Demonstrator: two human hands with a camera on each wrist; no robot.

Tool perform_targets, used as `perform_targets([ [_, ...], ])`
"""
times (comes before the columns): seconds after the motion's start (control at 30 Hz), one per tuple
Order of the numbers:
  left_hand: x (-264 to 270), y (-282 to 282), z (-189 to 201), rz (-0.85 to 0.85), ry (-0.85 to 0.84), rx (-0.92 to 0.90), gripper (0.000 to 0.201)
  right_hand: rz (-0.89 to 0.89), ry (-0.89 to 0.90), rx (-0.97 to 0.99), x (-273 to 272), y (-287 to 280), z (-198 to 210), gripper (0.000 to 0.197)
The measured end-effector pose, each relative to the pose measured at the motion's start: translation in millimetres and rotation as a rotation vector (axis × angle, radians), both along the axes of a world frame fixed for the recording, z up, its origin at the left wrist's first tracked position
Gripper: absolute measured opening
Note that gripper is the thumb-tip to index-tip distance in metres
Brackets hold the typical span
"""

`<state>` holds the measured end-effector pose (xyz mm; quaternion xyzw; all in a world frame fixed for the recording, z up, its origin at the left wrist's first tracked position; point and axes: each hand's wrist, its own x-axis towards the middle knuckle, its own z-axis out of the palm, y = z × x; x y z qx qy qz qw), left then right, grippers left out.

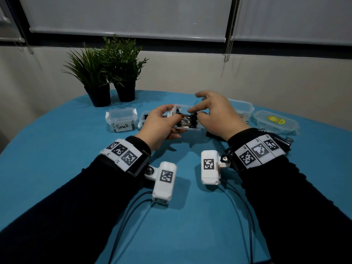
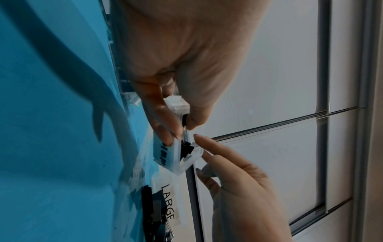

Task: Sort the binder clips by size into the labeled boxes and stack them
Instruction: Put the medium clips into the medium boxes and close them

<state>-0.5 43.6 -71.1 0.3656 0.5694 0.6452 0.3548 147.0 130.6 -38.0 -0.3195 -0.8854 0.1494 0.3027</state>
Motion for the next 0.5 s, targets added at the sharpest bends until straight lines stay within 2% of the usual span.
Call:
perform_targets([
  [0.1,-1,1,-1,0.002,0.006,0.001,0.041,-0.011,0.209,-0.039,1,1,-1,0.035],
  [0.2,-3,1,-2,0.002,-0.003,0.003,0.044,-0.098,0.359,-0.206,6,10,-1,0.035],
  [0.33,-3,0,-3,-0.001,-0.009,0.01,0.042,-0.247,0.137,-0.344,14,32,-10,0.033],
  [0.5,-4,0,-4,-0.013,-0.007,0.02,0.038,-0.272,-0.205,-0.35,18,32,-16,0.021],
])
